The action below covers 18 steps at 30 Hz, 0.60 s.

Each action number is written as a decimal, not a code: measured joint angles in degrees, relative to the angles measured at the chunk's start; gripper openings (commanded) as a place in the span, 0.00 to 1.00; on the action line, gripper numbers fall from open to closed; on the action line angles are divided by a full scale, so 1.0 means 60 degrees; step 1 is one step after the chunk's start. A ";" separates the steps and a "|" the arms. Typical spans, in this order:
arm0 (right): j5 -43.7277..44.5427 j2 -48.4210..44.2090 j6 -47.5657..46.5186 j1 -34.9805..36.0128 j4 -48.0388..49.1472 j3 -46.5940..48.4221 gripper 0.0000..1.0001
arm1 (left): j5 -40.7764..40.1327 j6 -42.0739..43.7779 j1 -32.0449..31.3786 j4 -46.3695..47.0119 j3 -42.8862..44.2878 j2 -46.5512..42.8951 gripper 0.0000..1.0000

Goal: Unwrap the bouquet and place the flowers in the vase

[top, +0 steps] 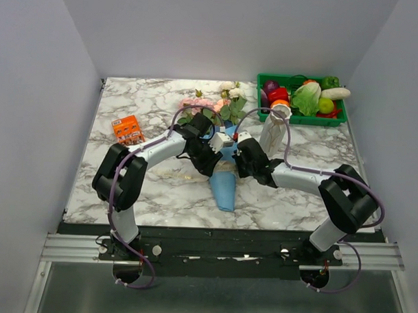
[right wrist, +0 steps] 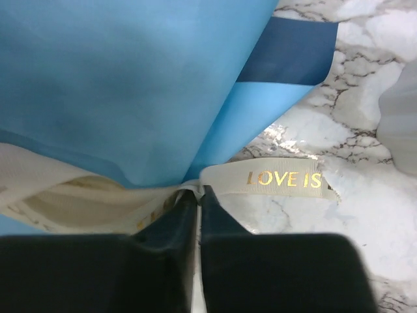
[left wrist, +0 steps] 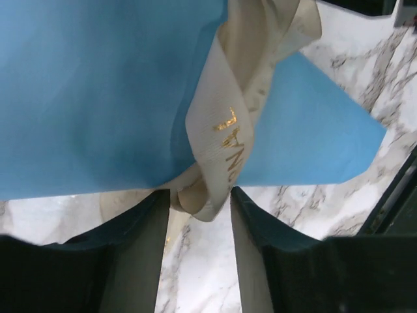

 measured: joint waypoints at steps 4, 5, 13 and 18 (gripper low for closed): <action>-0.0051 -0.0211 0.0062 0.0029 0.0208 -0.0350 0.01 | -0.0106 0.0011 -0.0018 0.0033 -0.0029 -0.0040 0.19; -0.0047 -0.0299 0.0084 0.0044 0.0237 -0.0433 0.01 | -0.0127 0.0011 -0.0029 0.0033 -0.0058 -0.0080 0.15; 0.0375 -0.1144 0.0386 0.0062 0.0408 -0.0925 0.01 | -0.0244 -0.0029 -0.0051 -0.0364 -0.0244 -0.1275 0.18; 0.0914 -0.1676 0.0630 0.0062 0.0401 -0.0973 0.01 | -0.0277 -0.0062 -0.0055 -0.0750 -0.0175 -0.2113 0.17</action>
